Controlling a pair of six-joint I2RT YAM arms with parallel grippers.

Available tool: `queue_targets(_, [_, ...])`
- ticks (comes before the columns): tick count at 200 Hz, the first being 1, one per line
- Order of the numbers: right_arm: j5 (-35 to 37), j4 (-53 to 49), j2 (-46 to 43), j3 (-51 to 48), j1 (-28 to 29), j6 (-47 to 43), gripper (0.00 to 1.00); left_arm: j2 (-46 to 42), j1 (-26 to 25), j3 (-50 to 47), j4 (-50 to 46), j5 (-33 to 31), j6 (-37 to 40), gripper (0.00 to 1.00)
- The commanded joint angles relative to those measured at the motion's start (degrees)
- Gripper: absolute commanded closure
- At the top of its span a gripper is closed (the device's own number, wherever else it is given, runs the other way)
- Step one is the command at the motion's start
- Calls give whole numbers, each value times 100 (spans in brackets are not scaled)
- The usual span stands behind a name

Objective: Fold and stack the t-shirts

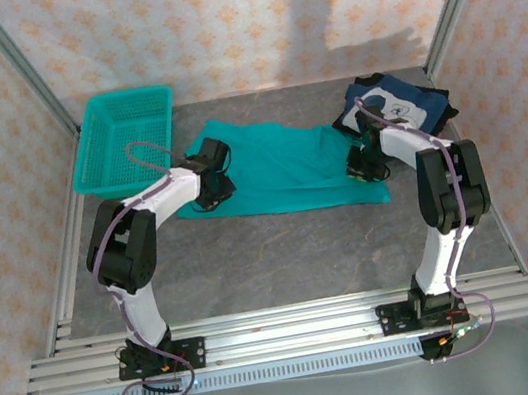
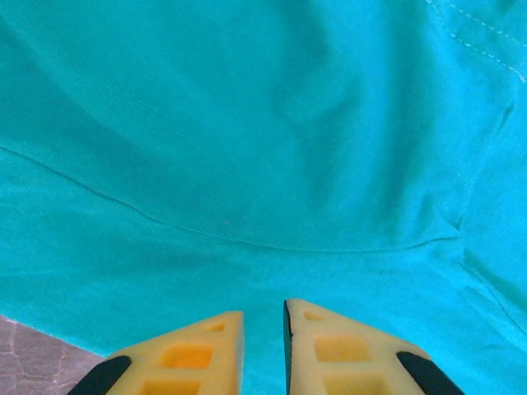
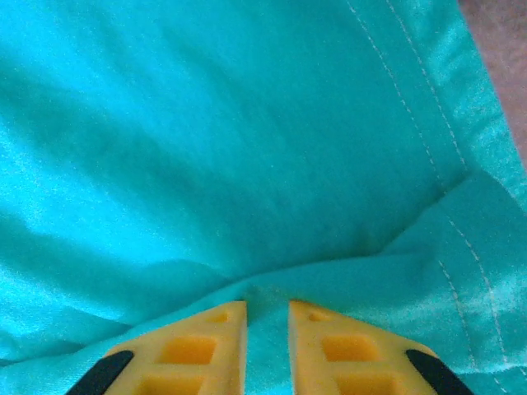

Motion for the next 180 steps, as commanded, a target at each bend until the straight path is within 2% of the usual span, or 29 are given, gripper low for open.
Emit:
queue_targets(1, [135,-166,-39,159,17,-154,75,-262,-156,43,-169,-175,156,81])
queue_targets(28, [316,-452,-272,155,17,-648,69,-184,-431,263,-255,4,258,79])
queue_targets(52, [314,-710,-362,128,26,-1068,62,-55,-634,309,1,547,169,72])
queue_targets(71, [406,-717,-378,-11,26,-1165,60,100,-844,393,125,762,103,69])
queue_targets(119, [434,-621,-147,-36,25,-1114,60,580,-1021,572,312,934,-35,69])
queue_targets(180, [379,-619,166,170,30,-1040,71,757,-1025,489,316,936,-21,73])
